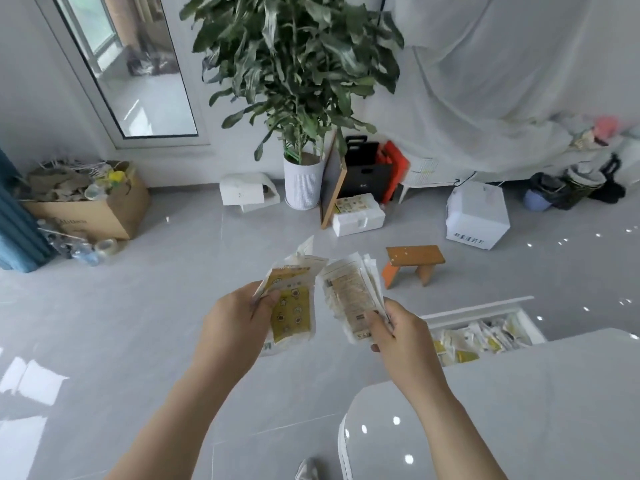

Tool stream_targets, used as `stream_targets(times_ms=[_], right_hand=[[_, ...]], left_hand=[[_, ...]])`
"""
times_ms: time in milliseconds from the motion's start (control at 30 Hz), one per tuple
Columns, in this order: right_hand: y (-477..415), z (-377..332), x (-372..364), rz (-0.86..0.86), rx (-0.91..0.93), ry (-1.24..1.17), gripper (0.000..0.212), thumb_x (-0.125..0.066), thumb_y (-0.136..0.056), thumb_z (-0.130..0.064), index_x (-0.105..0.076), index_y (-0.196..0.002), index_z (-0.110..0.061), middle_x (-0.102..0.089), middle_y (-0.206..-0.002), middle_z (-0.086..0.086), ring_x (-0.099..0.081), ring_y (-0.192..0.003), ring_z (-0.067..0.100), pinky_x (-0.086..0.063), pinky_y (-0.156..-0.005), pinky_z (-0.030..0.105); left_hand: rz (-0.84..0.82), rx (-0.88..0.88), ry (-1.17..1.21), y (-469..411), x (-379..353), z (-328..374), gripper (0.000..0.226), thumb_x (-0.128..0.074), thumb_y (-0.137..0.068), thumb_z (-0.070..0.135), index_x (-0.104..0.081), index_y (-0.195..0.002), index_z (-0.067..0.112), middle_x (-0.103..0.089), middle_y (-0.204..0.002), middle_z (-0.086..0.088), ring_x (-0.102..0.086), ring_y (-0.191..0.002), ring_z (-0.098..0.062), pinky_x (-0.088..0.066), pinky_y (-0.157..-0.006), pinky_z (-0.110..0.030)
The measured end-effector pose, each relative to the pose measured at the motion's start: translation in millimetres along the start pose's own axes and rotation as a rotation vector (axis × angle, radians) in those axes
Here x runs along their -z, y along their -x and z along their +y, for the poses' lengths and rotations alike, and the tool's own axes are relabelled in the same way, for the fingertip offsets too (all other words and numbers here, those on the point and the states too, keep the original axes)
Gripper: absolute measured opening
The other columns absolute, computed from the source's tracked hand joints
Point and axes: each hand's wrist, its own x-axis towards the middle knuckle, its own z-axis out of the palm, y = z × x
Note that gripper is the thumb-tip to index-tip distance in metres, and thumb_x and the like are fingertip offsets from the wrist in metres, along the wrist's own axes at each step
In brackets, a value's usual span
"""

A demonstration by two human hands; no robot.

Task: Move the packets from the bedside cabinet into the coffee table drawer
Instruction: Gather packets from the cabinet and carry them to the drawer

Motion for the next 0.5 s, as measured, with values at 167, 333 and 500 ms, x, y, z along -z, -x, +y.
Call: stream_targets(times_ms=[167, 333, 500], right_hand=[[-60, 16, 17, 0.069, -0.066, 0.013, 0.015, -0.049, -0.096, -0.026, -0.06, -0.089, -0.02, -0.066, -0.075, 0.002, -0.063, -0.069, 0.028, -0.055, -0.066, 0.05], [-117, 21, 22, 0.114, -0.131, 0.028, 0.017, -0.051, -0.097, -0.023, -0.057, -0.081, -0.02, -0.061, -0.067, -0.003, -0.062, -0.064, 0.021, -0.052, -0.064, 0.043], [-187, 24, 16, 0.178, -0.184, 0.012, 0.014, -0.051, -0.097, -0.025, -0.06, -0.086, -0.02, -0.066, -0.075, -0.003, -0.065, -0.069, 0.019, -0.055, -0.067, 0.045]], left_hand=[[-0.082, -0.04, -0.043, -65, -27, 22, 0.034, -0.045, -0.097, 0.026, -0.048, -0.064, 0.022, -0.06, -0.063, -0.005, -0.048, -0.057, -0.022, -0.033, -0.052, -0.03], [-0.153, -0.07, -0.037, -141, -51, 41, 0.036, -0.046, -0.097, 0.026, -0.048, -0.061, 0.023, -0.061, -0.064, -0.007, -0.045, -0.052, -0.019, -0.031, -0.048, -0.028], [-0.249, -0.125, -0.063, -230, -68, 55, 0.036, -0.046, -0.096, 0.027, -0.048, -0.061, 0.02, -0.062, -0.065, -0.01, -0.043, -0.05, -0.019, -0.032, -0.049, -0.028]])
